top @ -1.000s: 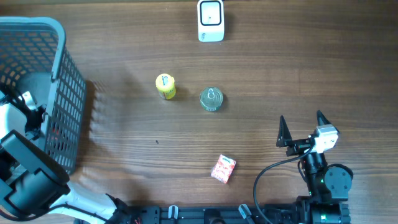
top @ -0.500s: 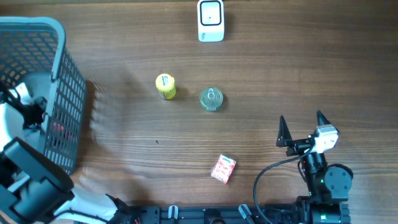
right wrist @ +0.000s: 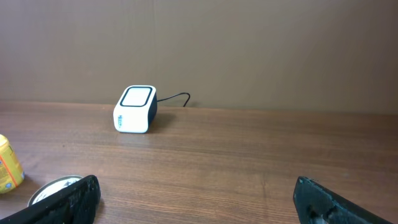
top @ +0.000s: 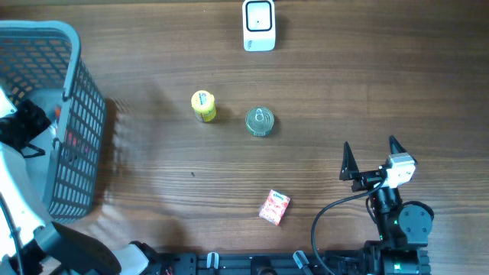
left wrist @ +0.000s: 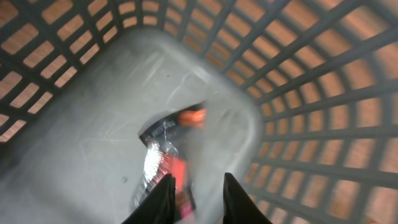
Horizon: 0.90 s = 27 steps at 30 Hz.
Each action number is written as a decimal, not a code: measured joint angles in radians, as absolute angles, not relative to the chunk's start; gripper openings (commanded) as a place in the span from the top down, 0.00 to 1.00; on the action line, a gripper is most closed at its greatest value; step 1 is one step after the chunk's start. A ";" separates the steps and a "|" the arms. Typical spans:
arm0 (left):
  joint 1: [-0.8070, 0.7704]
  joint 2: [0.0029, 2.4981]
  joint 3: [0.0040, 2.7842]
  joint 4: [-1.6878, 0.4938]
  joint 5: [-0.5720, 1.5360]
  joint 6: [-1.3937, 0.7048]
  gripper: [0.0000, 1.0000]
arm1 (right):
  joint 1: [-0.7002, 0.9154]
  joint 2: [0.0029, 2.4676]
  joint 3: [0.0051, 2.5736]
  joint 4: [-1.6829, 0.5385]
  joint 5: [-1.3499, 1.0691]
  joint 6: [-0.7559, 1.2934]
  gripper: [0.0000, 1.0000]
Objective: Scan the item barcode
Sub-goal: 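Reach into the basket and grasp the red-black packaged item with the left gripper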
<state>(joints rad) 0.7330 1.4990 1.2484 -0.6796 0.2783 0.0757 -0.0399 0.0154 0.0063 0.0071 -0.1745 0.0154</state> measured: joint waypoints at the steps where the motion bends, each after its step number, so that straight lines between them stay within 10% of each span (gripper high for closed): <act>1: 0.733 1.490 1.249 -0.679 0.287 0.068 0.84 | -0.040 0.015 0.006 0.007 -0.175 0.015 0.00; 3: 0.733 1.478 1.251 -0.680 0.297 0.060 0.85 | -0.040 0.016 0.006 0.007 -0.175 0.015 0.00; 9: 0.733 1.478 1.252 -0.692 0.306 0.044 0.00 | -0.040 0.015 0.006 0.007 -0.175 0.015 0.00; 27: 0.733 1.867 1.261 -0.683 0.313 0.048 0.01 | -0.040 0.015 0.006 0.007 -0.175 0.015 0.00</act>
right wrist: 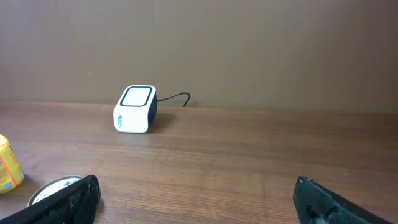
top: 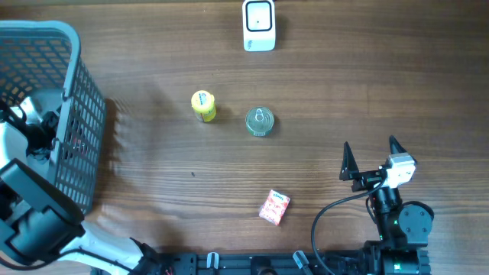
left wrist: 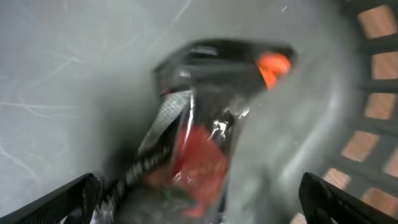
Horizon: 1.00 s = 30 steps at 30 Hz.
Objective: Scan the item barcode
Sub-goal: 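Reach into the basket and grasp the red-black packaged item with the left gripper, then lift the packaged item out of the basket toward the table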
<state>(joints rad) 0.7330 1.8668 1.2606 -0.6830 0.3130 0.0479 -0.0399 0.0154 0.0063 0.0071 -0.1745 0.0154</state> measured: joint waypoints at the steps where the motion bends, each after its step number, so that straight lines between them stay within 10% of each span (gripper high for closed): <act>1: 0.733 1.876 1.261 -0.683 0.313 0.051 0.01 | -0.040 0.016 0.006 0.007 -0.175 0.015 0.00; 17: 0.733 1.882 1.261 -0.590 0.300 0.066 0.23 | -0.040 0.016 0.006 0.007 -0.175 0.015 0.00; 21: 0.733 1.882 1.261 -0.582 0.289 0.072 0.42 | -0.040 0.016 0.006 0.007 -0.175 0.015 0.00; 26: 0.732 1.885 1.261 -0.582 0.285 0.066 0.30 | -0.040 0.016 0.006 0.007 -0.175 0.015 0.00; 30: 0.727 1.909 1.261 -0.582 0.281 0.069 0.40 | -0.040 0.016 0.006 0.007 -0.175 0.015 0.00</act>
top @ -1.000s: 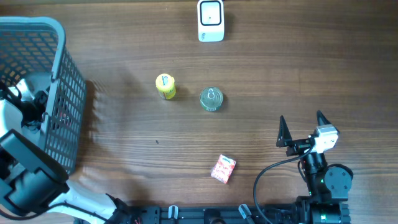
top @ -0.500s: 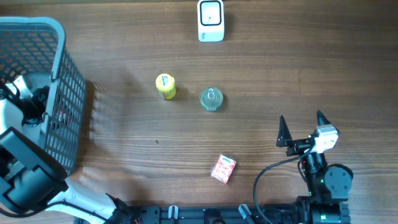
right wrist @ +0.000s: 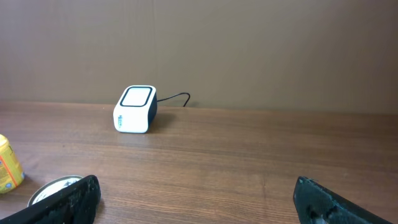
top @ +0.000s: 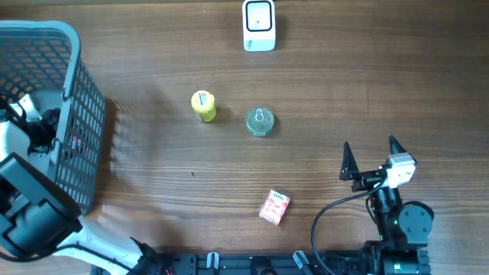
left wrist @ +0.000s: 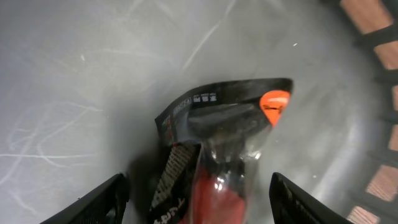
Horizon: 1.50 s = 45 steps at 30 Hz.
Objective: Scan the item barcode
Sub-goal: 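Lift the packaged item out of the basket toward the table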
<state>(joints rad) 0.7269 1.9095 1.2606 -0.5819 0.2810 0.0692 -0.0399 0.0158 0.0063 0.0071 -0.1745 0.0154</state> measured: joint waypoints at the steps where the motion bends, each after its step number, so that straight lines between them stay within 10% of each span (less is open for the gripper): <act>1: 0.725 1.915 1.262 -0.579 0.279 0.069 0.43 | -0.040 0.015 0.006 0.007 -0.175 0.015 0.00; 15: 0.706 1.938 1.282 -0.568 0.276 0.054 0.91 | -0.040 0.015 0.006 0.007 -0.175 0.015 0.00; 45: 0.702 1.744 1.275 -0.597 0.292 -0.073 0.96 | -0.040 0.016 0.006 0.007 -0.175 0.015 0.00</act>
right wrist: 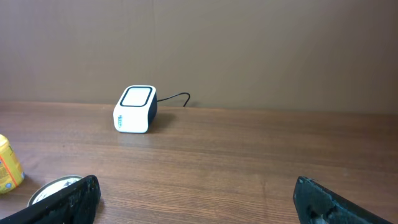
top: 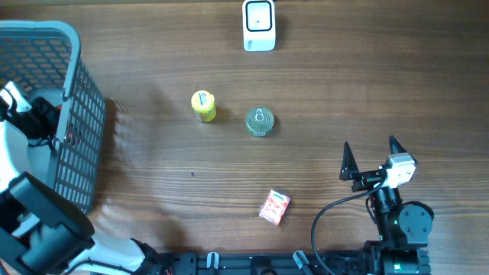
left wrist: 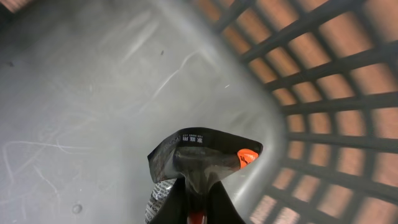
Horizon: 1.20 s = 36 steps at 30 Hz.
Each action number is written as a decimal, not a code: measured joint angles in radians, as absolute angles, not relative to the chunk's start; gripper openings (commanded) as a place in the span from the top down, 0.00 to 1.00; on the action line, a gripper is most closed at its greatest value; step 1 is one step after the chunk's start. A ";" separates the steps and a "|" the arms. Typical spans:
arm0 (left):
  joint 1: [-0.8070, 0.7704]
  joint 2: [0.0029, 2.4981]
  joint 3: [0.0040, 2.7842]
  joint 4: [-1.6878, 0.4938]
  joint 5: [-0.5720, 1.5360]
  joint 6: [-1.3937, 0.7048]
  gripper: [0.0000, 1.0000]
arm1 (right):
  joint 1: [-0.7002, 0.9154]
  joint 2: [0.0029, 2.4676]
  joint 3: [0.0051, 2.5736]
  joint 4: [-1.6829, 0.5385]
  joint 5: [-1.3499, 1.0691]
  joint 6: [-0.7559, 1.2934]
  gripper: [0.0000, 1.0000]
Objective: Scan the item barcode
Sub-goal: 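Lift the packaged item out of the basket toward the table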
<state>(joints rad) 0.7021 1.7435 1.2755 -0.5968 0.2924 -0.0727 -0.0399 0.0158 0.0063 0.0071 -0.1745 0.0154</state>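
My left gripper [left wrist: 198,210] is inside the grey basket [left wrist: 323,106], shut on the end of a black, silver and red packet [left wrist: 202,154] with an orange tab. The packet hangs a little above the basket floor. From overhead only the left arm [top: 34,118] shows, reaching into the basket [top: 76,92], and the packet is hidden. The white scanner [top: 259,25] stands at the table's far edge, also visible from the right wrist as the scanner [right wrist: 134,109]. My right gripper [top: 370,162] rests open at the near right, nothing between its fingers.
A yellow can [top: 203,105] and a round tin [top: 260,121] stand mid-table. A pink box [top: 274,207] lies nearer the front edge. The basket's tall mesh walls surround the left gripper. The scanner's cable [right wrist: 174,98] runs off behind it.
My left gripper was open astride the packet's end on the basket floor. Now it is shut on that end and stands higher, with the packet off the floor. The right arm is unchanged.
First my left gripper stood above the packet in the basket, fingers close together. Then it was wide open, low over the packet. Then it was open around the packet's tabbed end. Now it grips that end and holds it raised. The right arm stayed still throughout.
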 measured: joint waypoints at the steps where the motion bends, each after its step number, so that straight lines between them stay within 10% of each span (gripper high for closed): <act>1: 0.702 1.724 1.275 -0.595 0.296 -0.083 0.96 | -0.040 0.016 0.006 0.007 -0.175 0.015 0.00; 27: 0.692 1.109 1.271 -0.377 0.659 -0.521 0.96 | -0.040 0.016 0.006 0.007 -0.175 0.015 0.00; 36: 0.334 1.135 1.271 -0.361 0.718 -0.598 0.96 | -0.040 0.016 0.006 0.007 -0.175 0.015 0.00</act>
